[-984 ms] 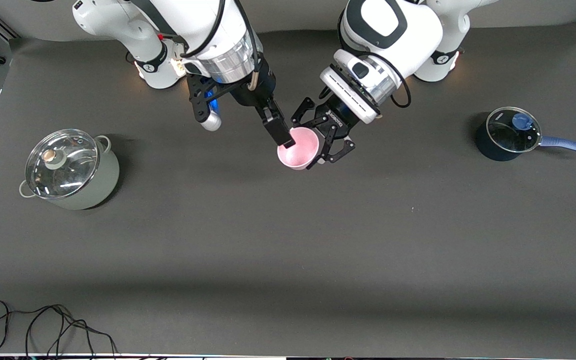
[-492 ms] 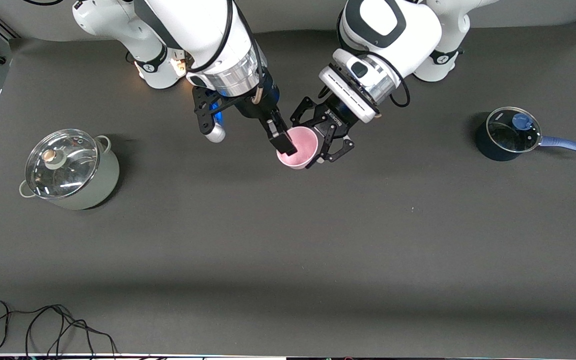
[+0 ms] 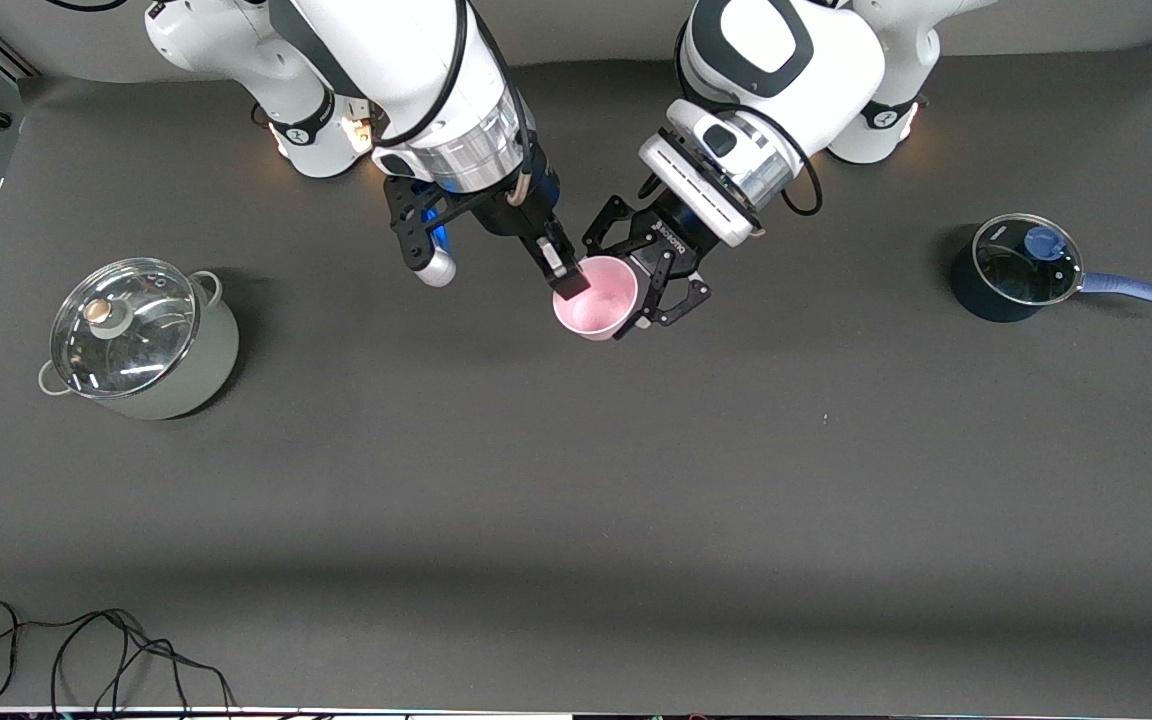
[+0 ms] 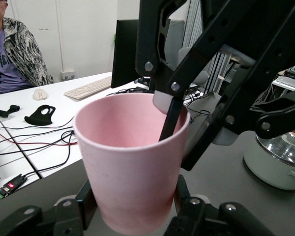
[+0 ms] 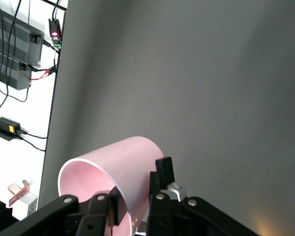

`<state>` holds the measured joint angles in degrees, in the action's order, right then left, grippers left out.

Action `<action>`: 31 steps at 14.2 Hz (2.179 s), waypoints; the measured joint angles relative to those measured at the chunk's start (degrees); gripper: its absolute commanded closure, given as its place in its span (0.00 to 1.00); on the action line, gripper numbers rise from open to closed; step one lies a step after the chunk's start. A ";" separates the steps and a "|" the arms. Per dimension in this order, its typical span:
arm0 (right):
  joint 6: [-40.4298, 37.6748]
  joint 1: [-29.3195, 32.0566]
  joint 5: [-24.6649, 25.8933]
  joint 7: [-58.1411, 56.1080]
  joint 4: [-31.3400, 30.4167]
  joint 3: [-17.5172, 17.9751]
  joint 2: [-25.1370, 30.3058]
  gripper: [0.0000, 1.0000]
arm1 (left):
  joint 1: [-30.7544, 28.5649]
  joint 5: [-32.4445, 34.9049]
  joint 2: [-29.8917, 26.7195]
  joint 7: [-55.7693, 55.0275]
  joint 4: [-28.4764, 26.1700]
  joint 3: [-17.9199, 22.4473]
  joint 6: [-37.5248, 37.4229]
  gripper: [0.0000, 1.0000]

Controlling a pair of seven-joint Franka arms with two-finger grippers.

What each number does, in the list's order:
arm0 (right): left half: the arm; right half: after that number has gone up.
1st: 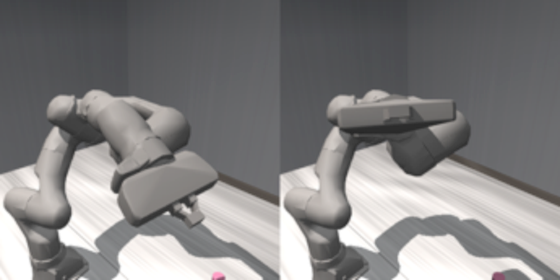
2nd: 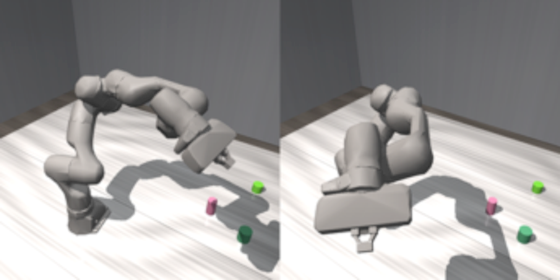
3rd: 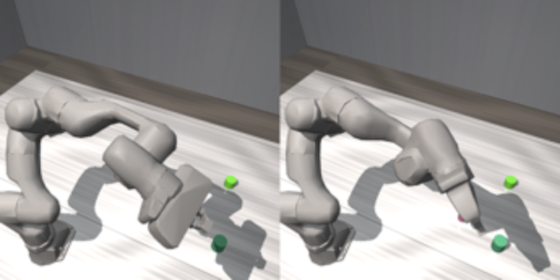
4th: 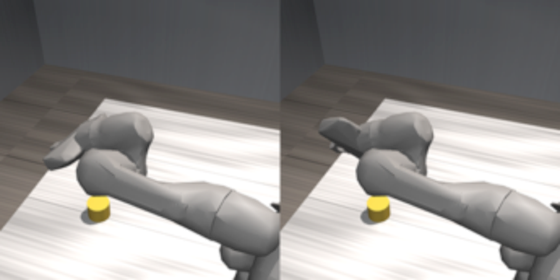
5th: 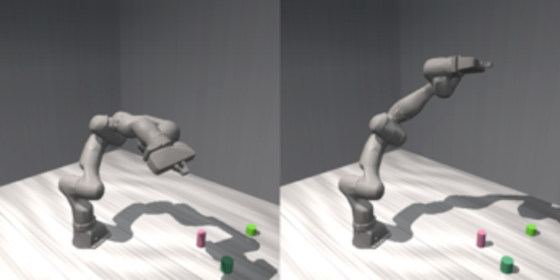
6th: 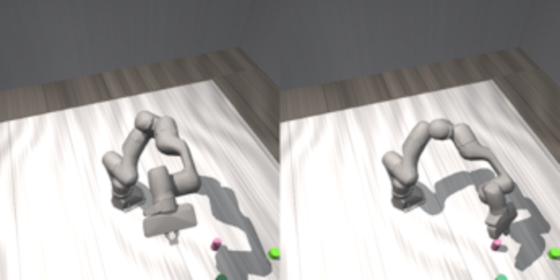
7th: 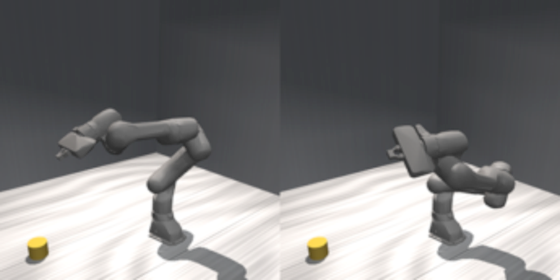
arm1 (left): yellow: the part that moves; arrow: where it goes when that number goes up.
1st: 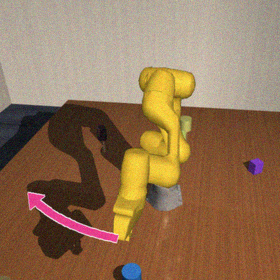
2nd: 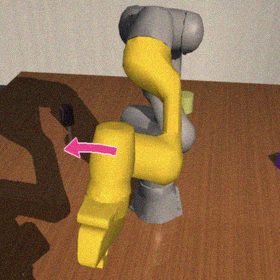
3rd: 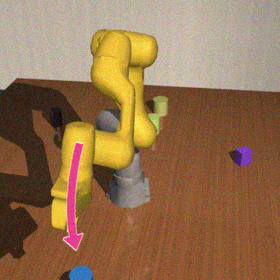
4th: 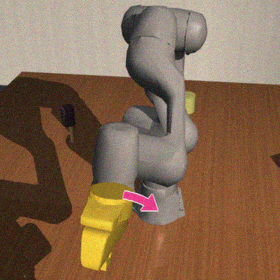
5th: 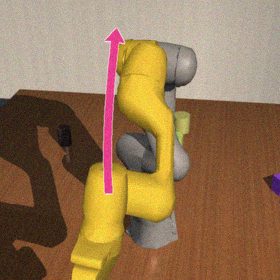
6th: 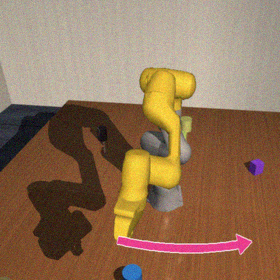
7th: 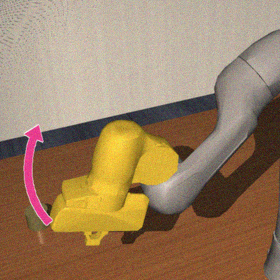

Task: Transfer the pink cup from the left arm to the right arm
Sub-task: 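Close the right gripper on the pink cup rim, then open the left gripper and withdraw while the right gripper holds the cup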

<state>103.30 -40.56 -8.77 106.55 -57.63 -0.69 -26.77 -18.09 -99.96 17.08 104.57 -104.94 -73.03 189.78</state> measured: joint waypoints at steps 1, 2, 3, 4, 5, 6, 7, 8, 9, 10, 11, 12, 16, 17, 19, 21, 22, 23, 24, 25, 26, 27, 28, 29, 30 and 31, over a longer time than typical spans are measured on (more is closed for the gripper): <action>0.00 0.00 0.00 -0.04 0.00 0.00 0.00 1.00 | 0.00 0.00 0.00 0.00 0.00 0.00 0.00 0.80; -0.07 0.00 0.00 -0.15 0.00 0.01 0.00 1.00 | 0.00 0.08 0.00 0.05 0.01 0.04 0.00 0.75; -0.21 0.00 0.00 -0.48 0.00 0.04 0.00 1.00 | 0.00 0.20 0.00 0.41 -0.01 0.06 -0.01 0.54; -0.24 0.00 0.00 -0.65 0.00 0.04 0.00 1.00 | 0.01 0.21 0.00 0.57 -0.01 0.06 -0.01 0.34; -0.24 0.00 0.00 -0.69 0.00 0.04 0.00 1.00 | 0.01 0.21 0.01 0.58 -0.01 0.06 -0.01 0.27; -0.24 0.00 0.00 -0.70 0.00 0.04 0.00 1.00 | 0.01 0.21 0.01 0.59 -0.01 0.06 -0.01 0.20; -0.32 -0.01 0.00 -0.70 0.00 0.04 0.01 1.00 | 0.00 0.20 0.01 0.56 0.00 0.14 0.05 0.12; -0.09 0.03 0.08 -0.70 0.04 -0.11 0.01 1.00 | -0.01 0.12 0.04 0.12 -0.01 0.25 0.09 0.09; 0.09 0.13 0.14 -0.70 0.05 -0.32 0.01 1.00 | 0.00 0.08 0.09 -0.15 -0.01 0.26 0.09 0.08; 0.14 0.26 0.18 -0.75 0.08 -0.49 0.01 1.00 | 0.01 0.04 0.11 -0.36 -0.01 0.26 0.10 0.07; 0.25 0.45 0.24 -0.81 0.10 -0.56 0.00 1.00 | 0.04 0.03 0.13 -0.54 -0.04 0.25 0.10 0.03; 0.30 0.70 0.25 -0.87 0.15 -0.58 0.00 1.00 | 0.08 0.01 0.14 -0.65 -0.08 0.25 0.10 0.01; 0.31 1.61 0.27 -2.75 0.31 -0.69 0.01 1.00 | 0.11 -0.27 0.39 -3.40 -0.16 0.26 0.10 0.01; 0.31 2.16 0.27 -4.11 0.32 -0.74 0.01 1.00 | 0.10 -0.32 0.55 -5.61 -0.19 0.32 0.11 0.01; 0.22 3.93 0.27 -8.17 0.33 -0.81 0.01 1.00 | 0.09 -0.34 1.35 -10.16 -0.31 1.13 0.17 0.01; -0.33 5.83 0.27 -13.84 0.28 -0.84 0.01 1.00 | -0.02 -0.35 2.77 -12.60 -0.33 2.69 0.18 0.01; -1.58 6.74 0.27 -17.12 0.21 -0.86 0.00 1.00 | -0.10 -0.34 3.72 -13.41 -0.32 3.66 0.17 0.01; -3.43 7.79 0.27 -20.83 0.14 -0.91 0.00 1.00 | -0.23 -0.34 4.66 -13.88 -0.30 4.71 0.15 0.01; -5.49 9.05 0.27 -24.70 0.15 -0.96 0.01 1.00 | -0.45 -0.30 5.35 -14.19 -0.27 5.80 0.08 0.01; -7.66 10.62 0.27 -28.88 0.18 -1.01 0.05 1.00 | -1.09 -0.28 5.88 -14.32 -0.27 6.70 -0.33 0.01; -9.92 12.48 0.27 -33.30 0.21 -1.08 0.16 1.00 | -2.30 -0.28 6.25 -14.34 -0.36 7.15 -1.54 0.01; -12.42 14.55 0.27 -37.95 0.23 -1.12 0.36 1.00 | -4.00 -0.28 6.52 -14.35 -0.69 7.32 -3.55 0.01; -15.15 16.86 0.26 -43.37 0.22 -1.14 0.67 1.00 | -6.04 -0.28 6.72 -14.35 -1.38 7.40 -6.26 0.01; -17.78 19.18 0.21 -48.91 0.06 -1.15 1.04 1.00 | -8.18 -0.27 6.92 -14.35 -2.29 7.48 -9.29 0.01; -19.78 21.49 0.19 -54.31 -0.33 -1.17 1.41 1.00 | -10.39 -0.24 7.06 -14.35 -3.41 7.55 -12.42 0.01; -20.85 23.74 0.19 -59.19 -1.25 -1.19 1.93 1.00 | -12.54 -0.10 7.09 -14.35 -4.66 7.59 -15.53 0.01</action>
<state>82.46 -16.82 -8.58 47.36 -58.88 -1.87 -24.84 -30.63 -100.06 24.17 90.21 -109.60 -65.43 174.25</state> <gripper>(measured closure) 0.956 0.004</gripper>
